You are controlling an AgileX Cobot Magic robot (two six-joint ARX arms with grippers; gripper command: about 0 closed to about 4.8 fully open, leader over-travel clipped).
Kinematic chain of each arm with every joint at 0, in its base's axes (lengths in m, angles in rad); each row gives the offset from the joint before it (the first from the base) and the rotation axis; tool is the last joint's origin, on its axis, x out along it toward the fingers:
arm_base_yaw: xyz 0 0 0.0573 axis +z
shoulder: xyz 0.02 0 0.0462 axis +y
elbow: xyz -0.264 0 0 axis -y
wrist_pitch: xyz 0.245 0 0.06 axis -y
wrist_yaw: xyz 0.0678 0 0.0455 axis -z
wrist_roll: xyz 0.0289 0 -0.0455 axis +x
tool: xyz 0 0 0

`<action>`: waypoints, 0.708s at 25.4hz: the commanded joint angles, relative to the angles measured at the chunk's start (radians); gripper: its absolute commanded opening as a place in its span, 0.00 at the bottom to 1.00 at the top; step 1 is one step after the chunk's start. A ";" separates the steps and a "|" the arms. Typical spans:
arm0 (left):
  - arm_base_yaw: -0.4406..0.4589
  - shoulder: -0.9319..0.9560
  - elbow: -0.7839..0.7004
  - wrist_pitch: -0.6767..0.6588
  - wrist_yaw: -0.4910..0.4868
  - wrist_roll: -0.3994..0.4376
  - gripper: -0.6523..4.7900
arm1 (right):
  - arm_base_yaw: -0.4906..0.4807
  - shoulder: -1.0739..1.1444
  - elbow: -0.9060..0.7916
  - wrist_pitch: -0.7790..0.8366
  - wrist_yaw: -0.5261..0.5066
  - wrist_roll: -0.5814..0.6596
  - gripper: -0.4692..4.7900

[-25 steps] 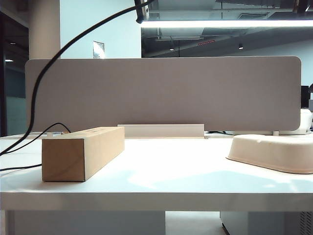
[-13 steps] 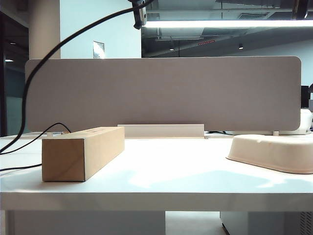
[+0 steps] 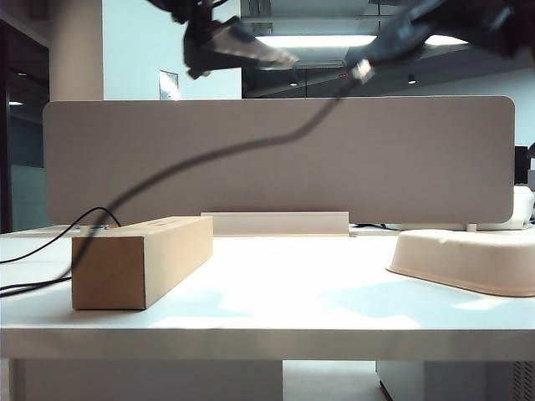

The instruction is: Pick up the charging cable and the phone, plug the charging cable into the charging port on the phone, and finally place them back on the table.

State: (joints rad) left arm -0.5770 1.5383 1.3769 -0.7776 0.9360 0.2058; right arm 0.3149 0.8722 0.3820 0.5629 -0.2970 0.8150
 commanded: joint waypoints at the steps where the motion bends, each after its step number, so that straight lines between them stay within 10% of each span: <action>1: 0.081 -0.010 0.007 -0.013 -0.042 0.003 0.75 | -0.005 0.006 0.008 -0.056 0.106 -0.031 0.08; 6: 0.208 -0.035 0.007 -0.005 -0.080 -0.008 0.73 | -0.032 0.109 0.008 -0.095 0.178 -0.029 0.08; 18: 0.198 -0.040 0.007 0.002 -0.084 -0.007 0.73 | -0.045 0.531 0.008 0.116 0.245 0.139 0.08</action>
State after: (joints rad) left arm -0.3794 1.5043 1.3781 -0.7830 0.8478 0.1978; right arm 0.2699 1.3876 0.3836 0.6083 -0.0582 0.9298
